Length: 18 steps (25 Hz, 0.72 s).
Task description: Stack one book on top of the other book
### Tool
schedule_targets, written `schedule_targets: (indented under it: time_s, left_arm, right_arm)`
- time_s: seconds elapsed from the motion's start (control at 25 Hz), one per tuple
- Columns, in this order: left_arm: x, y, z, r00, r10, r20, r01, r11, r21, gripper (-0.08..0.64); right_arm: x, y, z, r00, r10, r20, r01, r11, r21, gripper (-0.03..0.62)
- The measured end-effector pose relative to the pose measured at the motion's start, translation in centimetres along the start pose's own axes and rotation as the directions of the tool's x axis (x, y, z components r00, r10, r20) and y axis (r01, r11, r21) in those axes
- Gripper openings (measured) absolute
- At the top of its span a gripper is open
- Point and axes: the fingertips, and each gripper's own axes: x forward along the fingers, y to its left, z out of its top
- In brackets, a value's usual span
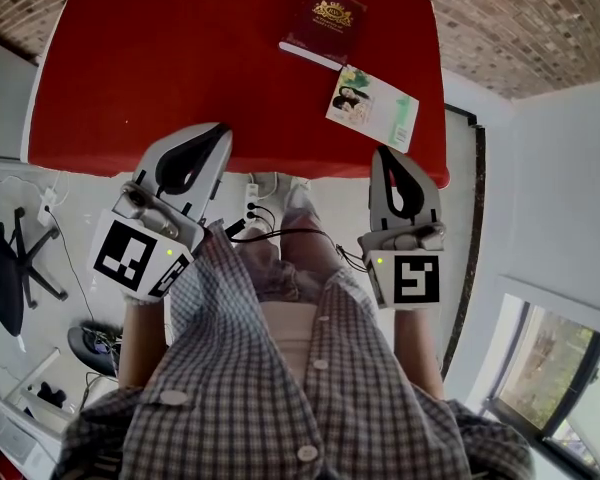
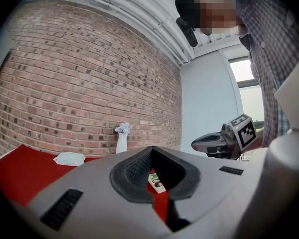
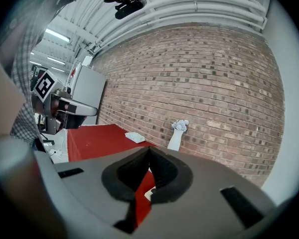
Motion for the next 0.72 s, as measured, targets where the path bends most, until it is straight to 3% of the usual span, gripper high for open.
schedule_targets:
  time_s: [0.72]
  left_arm:
    - [9.4,4.3,0.4,0.998,0.056,-0.026,-0.057,0.998,-0.019,0.008]
  right_arm:
    - [9.3,-6.7,-0.3,0.996,0.088,-0.008,-0.088,0.996,0.000,0.003]
